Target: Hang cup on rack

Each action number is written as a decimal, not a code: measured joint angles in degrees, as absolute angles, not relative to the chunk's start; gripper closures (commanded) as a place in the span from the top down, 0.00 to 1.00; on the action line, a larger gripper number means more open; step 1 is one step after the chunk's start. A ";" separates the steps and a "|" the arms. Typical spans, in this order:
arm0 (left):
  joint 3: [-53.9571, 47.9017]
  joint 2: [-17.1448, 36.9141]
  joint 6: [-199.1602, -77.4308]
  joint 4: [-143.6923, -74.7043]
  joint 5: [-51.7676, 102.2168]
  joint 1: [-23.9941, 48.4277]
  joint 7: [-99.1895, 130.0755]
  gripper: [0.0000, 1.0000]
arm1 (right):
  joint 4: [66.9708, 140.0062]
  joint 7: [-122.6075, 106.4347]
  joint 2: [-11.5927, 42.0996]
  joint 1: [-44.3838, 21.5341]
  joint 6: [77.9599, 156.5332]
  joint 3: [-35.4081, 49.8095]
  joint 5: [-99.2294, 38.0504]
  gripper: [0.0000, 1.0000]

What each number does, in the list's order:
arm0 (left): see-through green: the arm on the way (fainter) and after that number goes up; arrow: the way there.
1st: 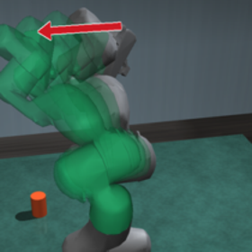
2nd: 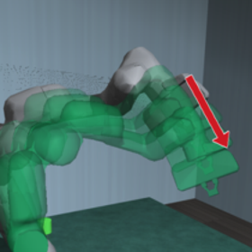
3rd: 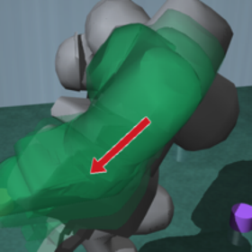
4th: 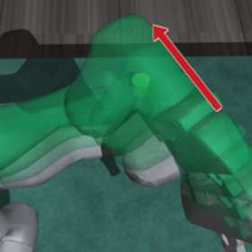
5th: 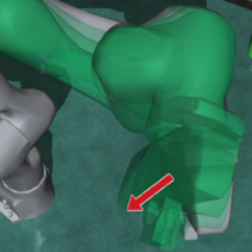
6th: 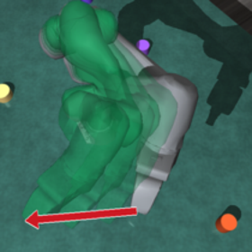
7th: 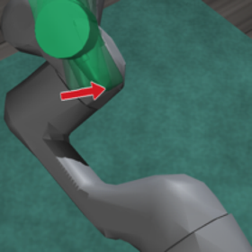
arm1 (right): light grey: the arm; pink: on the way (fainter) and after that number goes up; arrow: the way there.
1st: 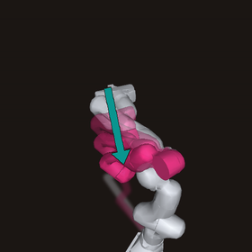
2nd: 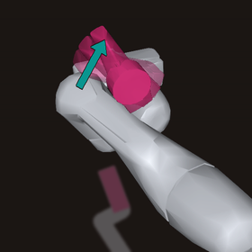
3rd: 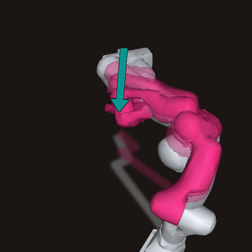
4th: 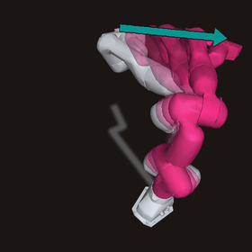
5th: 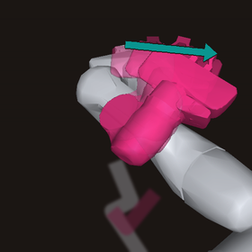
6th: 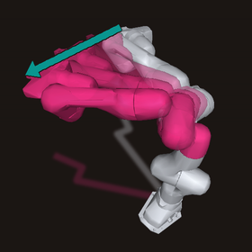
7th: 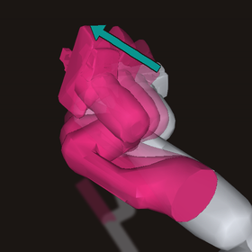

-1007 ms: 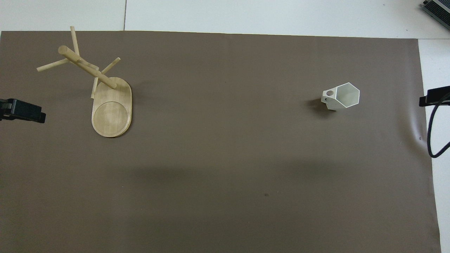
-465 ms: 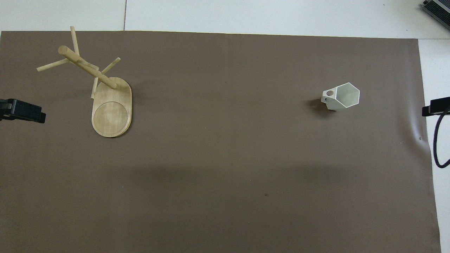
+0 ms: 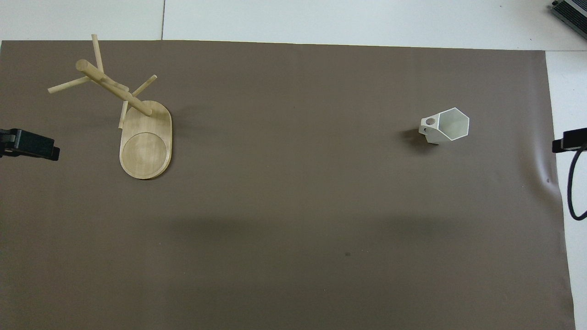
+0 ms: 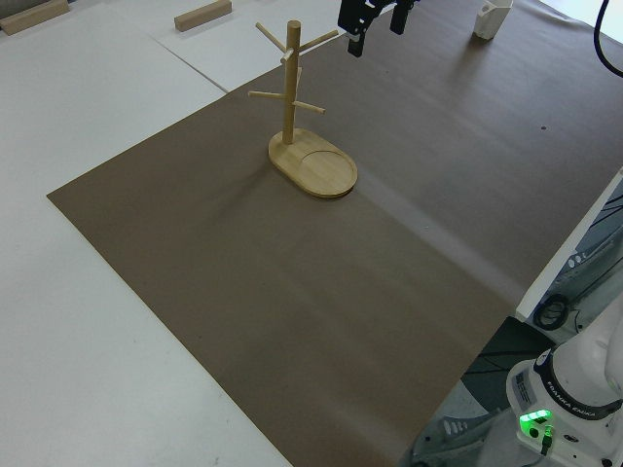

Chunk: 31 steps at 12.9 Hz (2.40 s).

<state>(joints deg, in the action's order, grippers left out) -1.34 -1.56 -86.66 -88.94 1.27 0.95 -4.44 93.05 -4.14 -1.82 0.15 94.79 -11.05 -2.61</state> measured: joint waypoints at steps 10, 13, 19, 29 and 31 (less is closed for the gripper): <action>-1.34 -1.56 -86.66 -88.94 1.27 0.95 -4.44 1.00 | 99.72 -8.35 1.26 0.08 113.90 -10.12 -2.39 1.00; -1.34 -1.56 -86.66 -88.94 1.27 0.95 -4.44 1.00 | 101.13 -8.02 8.19 -0.03 120.44 -8.65 -2.39 1.00; -1.34 -1.56 -86.66 -88.94 1.27 0.95 -4.44 1.00 | 107.87 -4.21 15.27 -0.18 133.67 -6.55 -2.40 1.00; -1.34 -1.56 -86.66 -88.94 1.27 0.95 -4.44 1.00 | 109.79 3.20 18.89 -0.18 141.40 -6.28 -2.40 1.00; -1.34 -1.56 -86.66 -88.94 1.27 0.95 -4.44 1.00 | 109.79 3.94 19.14 -0.19 141.81 -6.18 -2.40 1.00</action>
<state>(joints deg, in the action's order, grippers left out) -1.34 -1.56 -86.66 -88.94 1.27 0.95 -4.44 109.79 3.94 19.14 -0.19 141.81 -6.18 -2.40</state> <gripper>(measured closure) 0.000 0.000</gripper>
